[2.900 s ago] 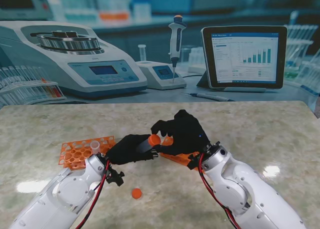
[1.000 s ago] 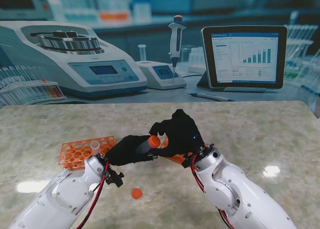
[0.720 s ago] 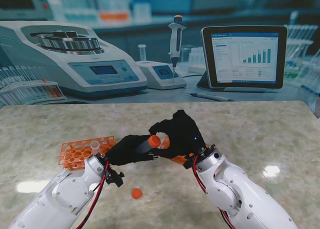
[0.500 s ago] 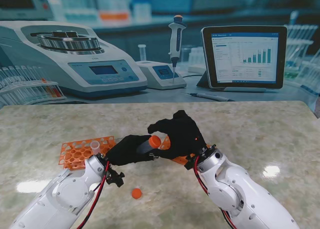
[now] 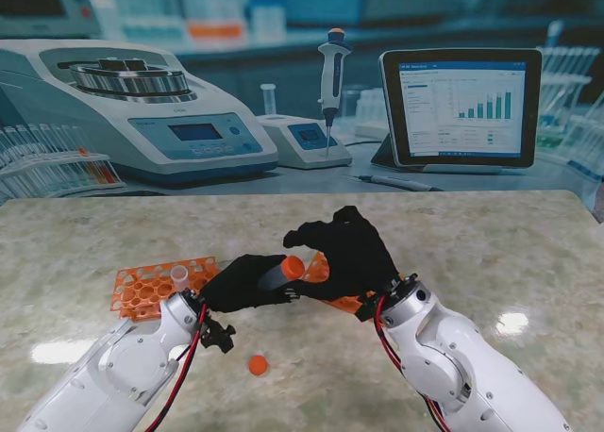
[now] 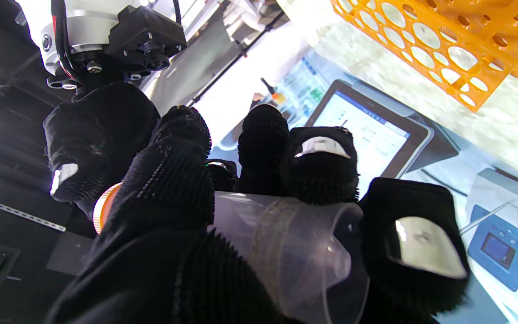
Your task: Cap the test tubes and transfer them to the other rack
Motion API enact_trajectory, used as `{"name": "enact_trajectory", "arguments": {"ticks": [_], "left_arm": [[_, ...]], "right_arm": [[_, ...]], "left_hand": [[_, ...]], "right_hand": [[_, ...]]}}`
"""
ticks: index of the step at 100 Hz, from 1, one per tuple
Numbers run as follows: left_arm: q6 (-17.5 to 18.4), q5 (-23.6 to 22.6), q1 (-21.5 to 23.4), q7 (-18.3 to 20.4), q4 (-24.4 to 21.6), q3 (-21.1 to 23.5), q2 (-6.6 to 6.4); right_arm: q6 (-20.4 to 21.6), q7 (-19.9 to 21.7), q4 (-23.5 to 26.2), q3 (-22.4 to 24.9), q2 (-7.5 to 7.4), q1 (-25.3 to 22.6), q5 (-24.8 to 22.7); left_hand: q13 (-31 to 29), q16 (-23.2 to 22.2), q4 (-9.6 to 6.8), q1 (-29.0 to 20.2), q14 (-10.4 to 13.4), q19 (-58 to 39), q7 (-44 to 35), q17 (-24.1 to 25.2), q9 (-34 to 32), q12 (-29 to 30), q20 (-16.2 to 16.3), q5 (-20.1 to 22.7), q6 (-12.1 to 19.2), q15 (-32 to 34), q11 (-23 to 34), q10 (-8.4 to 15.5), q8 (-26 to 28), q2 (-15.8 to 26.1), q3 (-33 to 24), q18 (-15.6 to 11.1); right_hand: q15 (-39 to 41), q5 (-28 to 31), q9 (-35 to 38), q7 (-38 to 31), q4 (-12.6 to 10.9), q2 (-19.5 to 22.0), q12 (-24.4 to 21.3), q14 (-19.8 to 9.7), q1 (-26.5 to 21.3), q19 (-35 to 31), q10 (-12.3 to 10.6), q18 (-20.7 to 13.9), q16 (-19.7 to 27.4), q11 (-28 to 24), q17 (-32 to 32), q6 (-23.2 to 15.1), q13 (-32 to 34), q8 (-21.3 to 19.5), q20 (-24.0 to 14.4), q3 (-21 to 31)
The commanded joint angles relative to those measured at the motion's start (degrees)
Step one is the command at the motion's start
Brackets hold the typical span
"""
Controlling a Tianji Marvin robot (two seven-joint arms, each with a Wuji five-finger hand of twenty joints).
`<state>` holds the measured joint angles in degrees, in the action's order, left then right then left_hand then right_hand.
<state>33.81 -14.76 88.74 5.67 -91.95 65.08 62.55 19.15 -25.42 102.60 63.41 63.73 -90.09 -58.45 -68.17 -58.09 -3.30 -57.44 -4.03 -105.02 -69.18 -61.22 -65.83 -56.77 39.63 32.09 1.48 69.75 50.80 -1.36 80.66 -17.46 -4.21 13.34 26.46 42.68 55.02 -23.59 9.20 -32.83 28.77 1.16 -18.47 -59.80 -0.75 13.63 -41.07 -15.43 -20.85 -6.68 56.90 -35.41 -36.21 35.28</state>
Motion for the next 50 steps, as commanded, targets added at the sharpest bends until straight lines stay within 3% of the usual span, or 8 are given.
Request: {"name": "enact_trajectory", "arguments": {"ticks": [1,50], "left_arm": [[-0.09,0.00,0.18,0.29,-0.46,-0.06,0.05],[-0.08,-0.01,0.23,0.33,-0.52,0.02,0.03]], "right_arm": [[0.24,0.51,0.91,0.11,-0.13,-0.79,0.04],[1.37,1.72,2.21,1.60,-0.05,-1.50,1.11]], "left_hand": [[-3.56,-0.81,0.24,-1.51,2.21,-10.66,-1.30,-1.11,-0.60,-0.99,-0.30,-0.14,2.93,1.68,1.19,2.51,1.78,3.05,-0.30,-7.85],[-3.57,-0.82,0.24,-1.51,2.21,-10.66,-1.27,-1.11,-0.63,-0.98,-0.30,-0.16,2.85,1.67,1.17,2.48,1.79,2.99,-0.30,-7.85]], "right_hand": [[-1.60,-1.53,-1.68,0.73,-1.53,1.61,-0.55,0.48,2.00,0.98,0.62,0.82,0.64,1.06,1.29,0.87,-1.31,0.60,-0.94,-1.20],[-0.76,1.07,1.84,-2.95,-2.13,-1.18,1.18,-0.04,-0.30,0.23,0.20,0.57,0.33,-1.99,0.12,-0.07,0.28,-1.10,-1.35,-0.67]]}}
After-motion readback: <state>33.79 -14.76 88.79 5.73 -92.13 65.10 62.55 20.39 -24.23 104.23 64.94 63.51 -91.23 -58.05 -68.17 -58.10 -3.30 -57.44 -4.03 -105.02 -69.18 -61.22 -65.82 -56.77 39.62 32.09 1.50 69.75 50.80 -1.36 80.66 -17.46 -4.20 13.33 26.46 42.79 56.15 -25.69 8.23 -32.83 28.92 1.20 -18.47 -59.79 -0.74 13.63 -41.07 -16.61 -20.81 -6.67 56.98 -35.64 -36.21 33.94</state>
